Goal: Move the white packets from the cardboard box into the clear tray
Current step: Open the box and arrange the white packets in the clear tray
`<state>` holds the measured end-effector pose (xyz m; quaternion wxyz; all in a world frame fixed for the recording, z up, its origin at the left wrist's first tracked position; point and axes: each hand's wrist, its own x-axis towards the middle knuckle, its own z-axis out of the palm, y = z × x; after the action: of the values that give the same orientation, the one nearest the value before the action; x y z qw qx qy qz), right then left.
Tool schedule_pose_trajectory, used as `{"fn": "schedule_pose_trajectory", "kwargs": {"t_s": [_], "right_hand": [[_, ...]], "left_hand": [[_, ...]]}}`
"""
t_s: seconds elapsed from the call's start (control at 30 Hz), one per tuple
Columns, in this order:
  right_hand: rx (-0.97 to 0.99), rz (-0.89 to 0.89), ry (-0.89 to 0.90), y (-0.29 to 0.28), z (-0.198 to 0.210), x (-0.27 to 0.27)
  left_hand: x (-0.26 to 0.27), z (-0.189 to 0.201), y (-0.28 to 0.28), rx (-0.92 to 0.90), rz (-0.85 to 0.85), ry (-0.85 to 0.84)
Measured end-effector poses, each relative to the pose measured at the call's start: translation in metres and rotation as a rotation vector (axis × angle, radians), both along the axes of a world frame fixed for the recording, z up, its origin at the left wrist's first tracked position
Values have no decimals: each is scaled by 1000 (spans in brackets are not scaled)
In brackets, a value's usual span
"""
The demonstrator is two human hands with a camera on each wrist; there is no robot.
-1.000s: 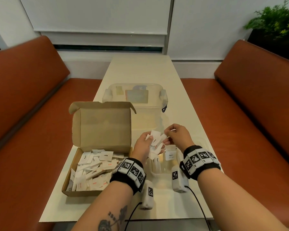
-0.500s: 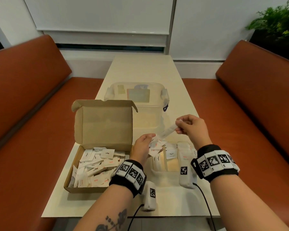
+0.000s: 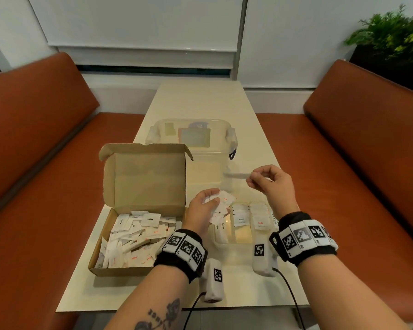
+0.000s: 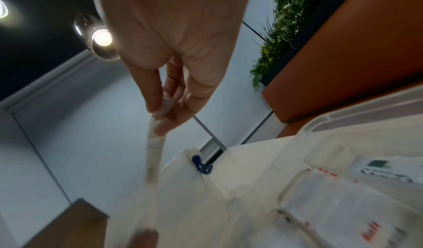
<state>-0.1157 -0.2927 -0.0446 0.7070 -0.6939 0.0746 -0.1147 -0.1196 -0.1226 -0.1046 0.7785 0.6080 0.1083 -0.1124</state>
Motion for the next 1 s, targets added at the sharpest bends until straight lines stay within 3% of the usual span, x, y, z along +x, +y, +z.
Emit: {"fn": "schedule_pose_trajectory", "kwargs": {"t_s": [0.27,0.53,0.8,1.0], "right_hand": [[-174,-9,114,29,-35,-6],[-270,59,62,28,-28,-20],[-375,231,70,28,-27,-34],[-382,206,96,28,-30,-32]], "left_hand": [[0,7,-12,-89,-27,-16],[1,4,-14,28,10,32],[5,5,-5,-127,81,117],[3,3,-6,-68,43,20]]}}
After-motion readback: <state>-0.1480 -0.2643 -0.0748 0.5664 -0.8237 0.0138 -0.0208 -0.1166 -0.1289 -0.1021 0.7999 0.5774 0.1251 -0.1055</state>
